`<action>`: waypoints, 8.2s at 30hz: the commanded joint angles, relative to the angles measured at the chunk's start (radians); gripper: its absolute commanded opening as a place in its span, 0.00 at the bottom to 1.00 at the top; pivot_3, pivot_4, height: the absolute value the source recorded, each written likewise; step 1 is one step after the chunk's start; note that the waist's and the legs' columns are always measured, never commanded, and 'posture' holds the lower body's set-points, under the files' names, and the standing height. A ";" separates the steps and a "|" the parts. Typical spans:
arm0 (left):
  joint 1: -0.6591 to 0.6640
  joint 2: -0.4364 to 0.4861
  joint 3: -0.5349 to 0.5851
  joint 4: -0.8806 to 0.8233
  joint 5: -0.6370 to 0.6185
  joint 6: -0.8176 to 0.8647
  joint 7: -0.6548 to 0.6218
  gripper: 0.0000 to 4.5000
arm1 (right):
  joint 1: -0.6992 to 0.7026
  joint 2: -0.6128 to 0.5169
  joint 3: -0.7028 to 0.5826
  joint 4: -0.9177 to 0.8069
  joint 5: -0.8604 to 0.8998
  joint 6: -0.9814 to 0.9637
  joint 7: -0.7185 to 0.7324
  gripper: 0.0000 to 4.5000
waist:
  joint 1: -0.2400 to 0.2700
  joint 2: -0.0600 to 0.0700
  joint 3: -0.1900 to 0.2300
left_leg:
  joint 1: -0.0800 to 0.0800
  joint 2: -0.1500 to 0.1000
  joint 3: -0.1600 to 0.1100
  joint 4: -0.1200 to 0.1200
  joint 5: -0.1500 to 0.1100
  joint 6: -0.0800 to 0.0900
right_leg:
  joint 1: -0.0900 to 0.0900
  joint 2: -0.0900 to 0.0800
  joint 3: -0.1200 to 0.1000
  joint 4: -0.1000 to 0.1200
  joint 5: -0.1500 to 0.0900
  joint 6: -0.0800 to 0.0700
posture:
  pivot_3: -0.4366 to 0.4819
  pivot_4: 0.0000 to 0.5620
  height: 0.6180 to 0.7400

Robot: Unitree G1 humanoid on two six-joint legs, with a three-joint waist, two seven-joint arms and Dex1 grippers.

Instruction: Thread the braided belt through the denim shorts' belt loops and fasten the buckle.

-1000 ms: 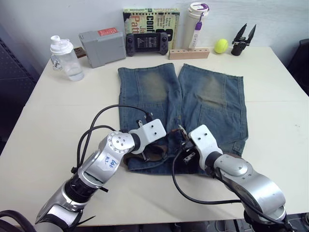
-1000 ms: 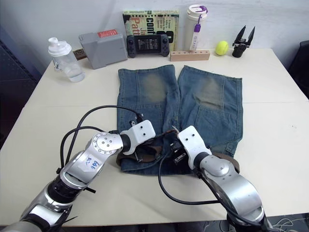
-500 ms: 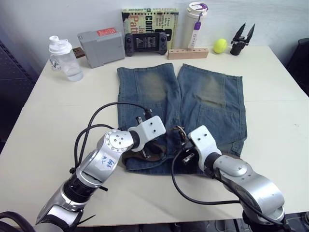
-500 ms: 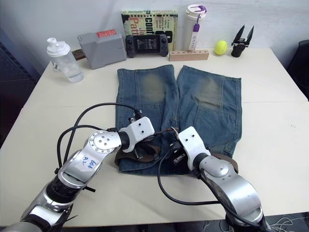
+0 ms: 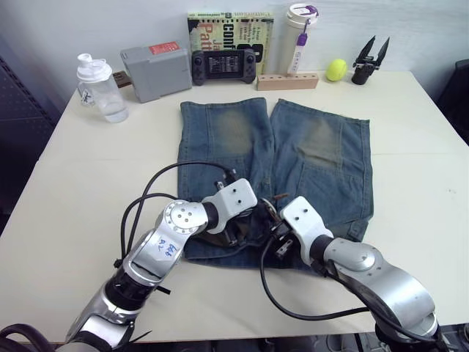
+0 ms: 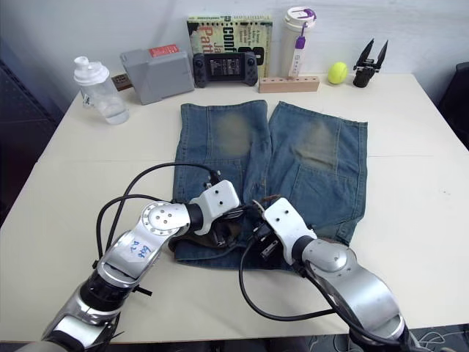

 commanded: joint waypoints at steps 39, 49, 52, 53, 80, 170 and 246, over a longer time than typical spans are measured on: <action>-0.043 -0.044 -0.096 0.181 0.209 -0.351 0.048 0.00 | -0.061 -0.609 -0.085 0.140 -0.282 -0.769 0.366 0.99 | 0.025 -0.003 -0.001 | 0.000 -0.001 0.003 0.003 -0.001 0.001 | 0.001 -0.001 0.002 -0.001 0.000 0.001 | 0.48 0.27 0.92; -0.075 -0.008 -0.121 0.219 0.340 -0.473 0.060 0.00 | -0.096 -0.539 -0.023 0.287 -0.411 -0.937 0.399 0.87 | 0.023 -0.003 0.000 | -0.001 0.000 0.010 0.003 0.000 0.001 | 0.001 0.000 0.000 -0.002 0.000 0.001 | 0.48 0.27 0.92; -0.070 -0.016 -0.115 0.225 0.351 -0.486 0.053 0.00 | -0.122 -0.492 -0.007 0.306 -0.434 -0.942 0.413 0.61 | 0.023 -0.003 0.000 | -0.001 0.000 0.010 0.003 0.000 0.001 | 0.001 0.000 0.000 -0.002 0.000 0.001 | 0.48 0.27 0.92; -0.067 -0.018 -0.113 0.225 0.352 -0.488 0.051 0.00 | -0.128 -0.478 -0.003 0.310 -0.442 -0.942 0.417 0.50 | 0.023 -0.003 0.000 | -0.001 0.000 0.010 0.003 0.000 0.001 | 0.001 -0.001 0.000 -0.002 0.000 0.001 | 0.48 0.27 0.92; -0.027 0.052 0.324 0.224 -0.176 -0.467 -0.246 0.59 | -0.071 -0.369 -0.064 0.323 -0.516 -0.948 0.439 0.00 | 0.024 -0.003 0.000 | -0.001 0.000 0.009 0.004 0.000 0.001 | 0.001 -0.001 -0.001 0.001 0.000 0.001 | 0.48 0.27 0.92; -0.127 -0.011 0.151 0.190 -0.142 -0.292 -0.100 0.01 | -0.115 -0.280 -0.237 0.248 -0.457 -1.082 0.471 0.00 | 0.021 -0.008 -0.001 | 0.000 0.000 0.011 0.004 0.000 0.001 | 0.000 -0.001 -0.003 0.002 0.000 0.001 | 0.48 0.27 0.92; 0.158 -0.032 0.300 0.009 -0.261 -0.317 0.011 0.00 | 0.001 -0.021 -0.170 0.012 0.208 -0.036 0.075 0.01 | 0.020 -0.008 -0.002 | 0.000 0.000 0.009 0.002 -0.001 0.001 | 0.000 -0.001 -0.001 0.002 0.000 0.000 | 0.48 0.27 0.92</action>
